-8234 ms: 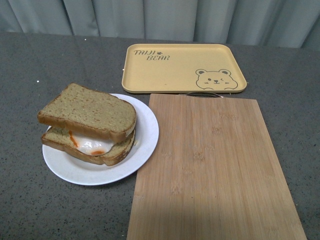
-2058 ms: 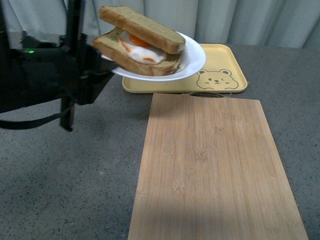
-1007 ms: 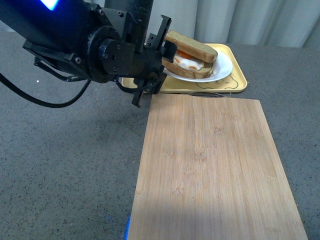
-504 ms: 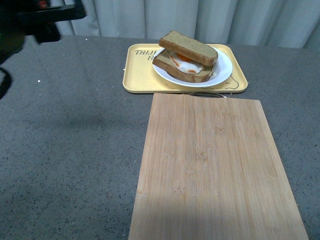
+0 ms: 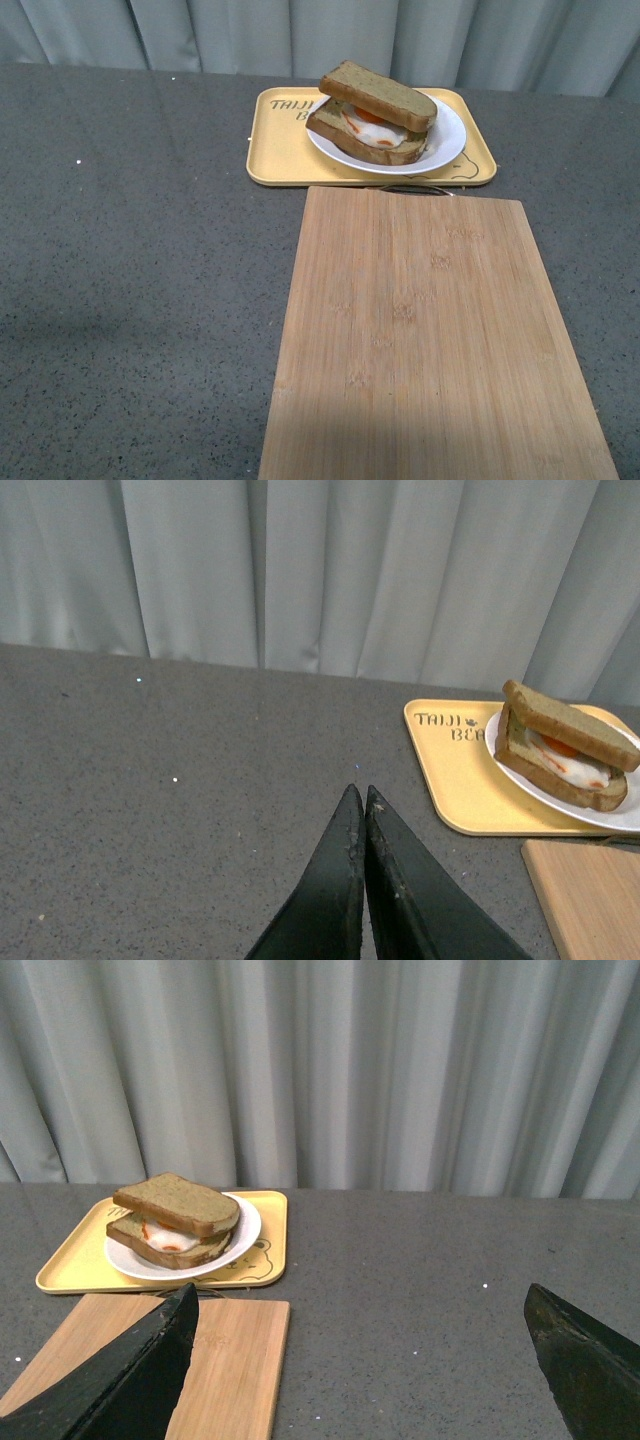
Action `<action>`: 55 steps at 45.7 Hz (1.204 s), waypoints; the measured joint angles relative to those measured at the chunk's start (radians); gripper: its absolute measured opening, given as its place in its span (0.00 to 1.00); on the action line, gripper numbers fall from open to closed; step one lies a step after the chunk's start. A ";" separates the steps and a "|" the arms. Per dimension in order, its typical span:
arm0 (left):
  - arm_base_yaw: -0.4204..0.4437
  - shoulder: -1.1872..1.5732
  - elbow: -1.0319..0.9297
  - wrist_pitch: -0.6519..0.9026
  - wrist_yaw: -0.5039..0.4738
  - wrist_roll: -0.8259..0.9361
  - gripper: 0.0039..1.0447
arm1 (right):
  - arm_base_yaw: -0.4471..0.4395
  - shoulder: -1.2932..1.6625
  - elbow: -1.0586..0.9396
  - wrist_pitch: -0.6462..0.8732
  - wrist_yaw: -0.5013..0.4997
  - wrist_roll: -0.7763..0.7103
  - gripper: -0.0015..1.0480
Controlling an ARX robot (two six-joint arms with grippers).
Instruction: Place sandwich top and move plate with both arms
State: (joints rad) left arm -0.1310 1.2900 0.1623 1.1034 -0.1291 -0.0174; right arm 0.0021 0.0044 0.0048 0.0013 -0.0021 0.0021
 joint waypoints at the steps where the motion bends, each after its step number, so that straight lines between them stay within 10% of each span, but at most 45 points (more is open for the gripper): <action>1: 0.003 -0.017 -0.005 -0.007 0.003 0.000 0.03 | 0.000 0.000 0.000 0.000 0.000 0.000 0.91; 55: 0.129 -0.875 -0.144 -0.688 0.129 0.009 0.03 | 0.000 0.000 0.000 0.000 0.000 0.000 0.91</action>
State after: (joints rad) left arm -0.0025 0.4145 0.0185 0.4152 -0.0002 -0.0082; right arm 0.0025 0.0044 0.0044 0.0013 -0.0017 0.0021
